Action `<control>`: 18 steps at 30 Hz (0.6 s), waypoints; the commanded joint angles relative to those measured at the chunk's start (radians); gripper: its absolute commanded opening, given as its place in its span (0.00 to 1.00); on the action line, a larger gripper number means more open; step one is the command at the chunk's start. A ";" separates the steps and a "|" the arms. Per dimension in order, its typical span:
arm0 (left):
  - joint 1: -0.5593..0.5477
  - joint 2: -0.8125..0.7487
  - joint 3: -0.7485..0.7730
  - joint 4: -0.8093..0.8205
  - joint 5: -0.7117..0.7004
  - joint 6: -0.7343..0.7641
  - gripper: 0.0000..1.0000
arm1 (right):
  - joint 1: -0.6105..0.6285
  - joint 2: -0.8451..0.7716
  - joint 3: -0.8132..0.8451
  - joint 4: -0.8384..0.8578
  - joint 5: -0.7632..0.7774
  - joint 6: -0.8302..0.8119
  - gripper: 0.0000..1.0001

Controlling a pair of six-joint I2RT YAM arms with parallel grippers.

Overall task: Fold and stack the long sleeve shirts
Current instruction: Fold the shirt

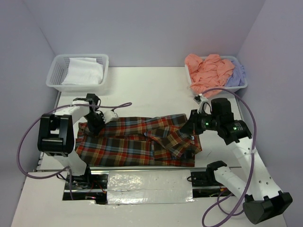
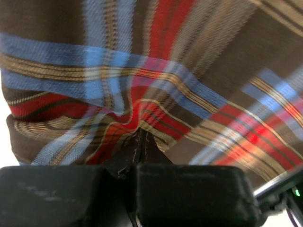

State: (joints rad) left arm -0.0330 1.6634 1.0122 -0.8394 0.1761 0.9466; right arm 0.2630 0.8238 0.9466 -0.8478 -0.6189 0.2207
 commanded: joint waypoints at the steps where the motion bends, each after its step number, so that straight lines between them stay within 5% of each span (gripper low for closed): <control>1: 0.004 -0.020 -0.007 0.120 -0.046 -0.065 0.08 | -0.007 0.011 -0.022 0.174 0.032 0.045 0.00; 3: -0.002 -0.033 -0.004 0.141 -0.024 -0.069 0.14 | -0.007 0.026 -0.009 0.229 0.019 0.052 0.00; 9: -0.008 -0.085 0.074 0.097 0.031 -0.039 0.65 | -0.007 0.115 0.090 0.387 -0.039 0.104 0.00; 18: -0.128 -0.127 0.503 -0.059 0.484 -0.083 0.79 | -0.010 0.287 0.057 0.622 -0.016 0.126 0.00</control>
State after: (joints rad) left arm -0.0834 1.5517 1.4197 -0.8165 0.4145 0.9001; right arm 0.2588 1.0744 1.0218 -0.3817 -0.6170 0.3473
